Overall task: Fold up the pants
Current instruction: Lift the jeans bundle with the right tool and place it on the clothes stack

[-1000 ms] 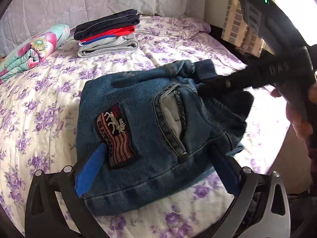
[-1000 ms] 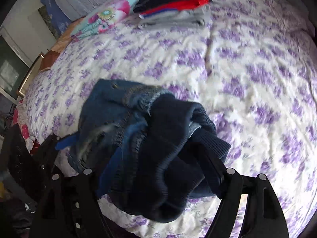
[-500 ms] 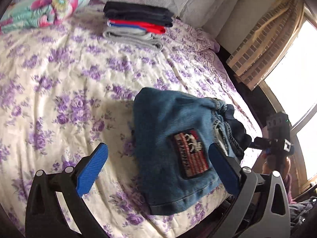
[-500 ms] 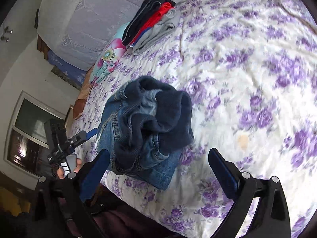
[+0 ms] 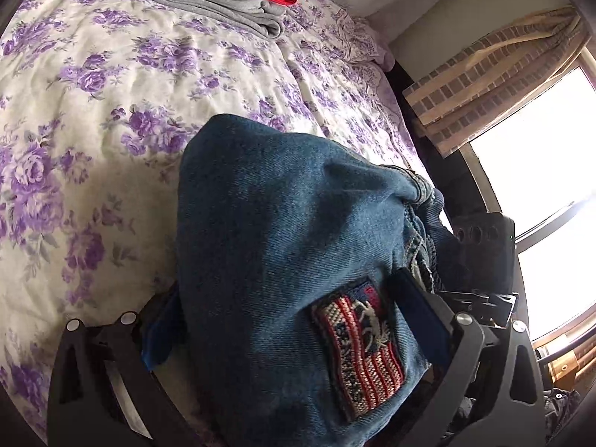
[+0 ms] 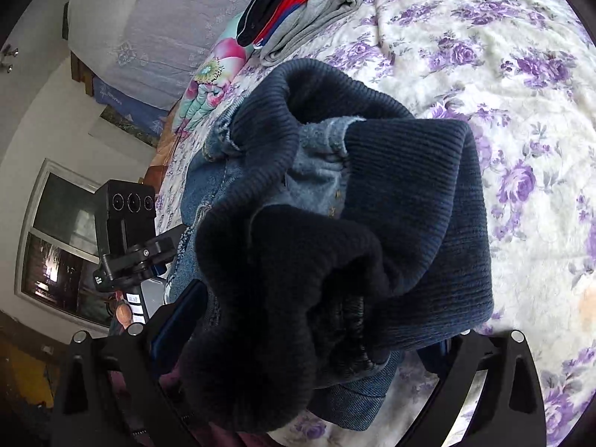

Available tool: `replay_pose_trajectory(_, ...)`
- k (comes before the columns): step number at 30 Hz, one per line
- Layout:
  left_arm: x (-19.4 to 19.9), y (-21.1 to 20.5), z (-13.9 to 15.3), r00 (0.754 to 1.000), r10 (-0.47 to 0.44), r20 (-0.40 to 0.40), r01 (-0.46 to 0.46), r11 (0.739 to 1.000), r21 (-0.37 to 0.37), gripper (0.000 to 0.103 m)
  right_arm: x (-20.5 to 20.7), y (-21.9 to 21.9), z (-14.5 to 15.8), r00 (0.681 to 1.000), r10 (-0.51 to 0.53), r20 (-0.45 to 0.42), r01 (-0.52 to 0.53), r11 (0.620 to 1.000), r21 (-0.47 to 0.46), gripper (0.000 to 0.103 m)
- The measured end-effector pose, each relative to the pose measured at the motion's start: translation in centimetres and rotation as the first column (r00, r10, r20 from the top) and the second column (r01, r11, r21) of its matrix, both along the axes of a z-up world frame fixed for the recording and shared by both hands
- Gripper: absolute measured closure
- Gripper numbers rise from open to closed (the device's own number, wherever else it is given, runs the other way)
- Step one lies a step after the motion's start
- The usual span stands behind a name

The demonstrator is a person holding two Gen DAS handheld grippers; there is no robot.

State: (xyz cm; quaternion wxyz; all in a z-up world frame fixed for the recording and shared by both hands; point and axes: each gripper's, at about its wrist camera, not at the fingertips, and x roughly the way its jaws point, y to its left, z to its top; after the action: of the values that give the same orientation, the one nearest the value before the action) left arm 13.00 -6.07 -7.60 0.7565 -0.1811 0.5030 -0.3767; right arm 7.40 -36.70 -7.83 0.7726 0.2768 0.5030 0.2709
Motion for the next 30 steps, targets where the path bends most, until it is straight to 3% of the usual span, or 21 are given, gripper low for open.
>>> replay_pose_trajectory(3,-1.5,-0.7,1.0,0.998,0.023,0.063,-0.026,0.999,0.044,0.005,-1.7,-0.4,0.9,0.996,-0.056,0.073,0.057,0.998,-0.022,0.032)
replay_pose_trajectory(5,-2.2,-0.8,1.6,0.996,0.035,0.084,-0.039,0.998,0.053,0.005,-3.0,0.1,2.0,0.989,-0.061,0.138,0.068,0.996,-0.049,0.037)
replay_pose_trajectory(10,-2.8,0.4,3.2,0.996,0.068,0.064,-0.067,0.998,-0.021,0.007,-4.0,0.0,3.7,0.98,-0.065,0.186,0.07,0.997,-0.023,0.043)
replay_pose_trajectory(14,-1.0,0.9,5.2,0.992,0.105,0.069,-0.102,0.994,-0.041,0.007,-1.4,0.4,6.6,0.974,-0.03,0.226,0.041,0.998,-0.044,0.043)
replay_pose_trajectory(20,7.6,0.4,11.1,0.983,0.147,0.114,-0.147,0.989,-0.015,0.007,8.2,1.1,13.6,0.951,-0.002,0.308,0.028,0.996,-0.08,0.043)
replay_pose_trajectory(26,20.0,-0.2,21.3,0.955,0.177,0.239,-0.178,0.984,-0.017,0.006,21.0,0.9,22.4,0.908,-0.025,0.419,0.069,0.994,-0.089,0.043)
replay_pose_trajectory(30,29.0,-0.5,24.2,0.954,0.188,0.234,-0.184,0.982,-0.038,0.006,29.9,0.6,25.2,0.902,-0.069,0.426,0.113,0.99,-0.079,0.043)
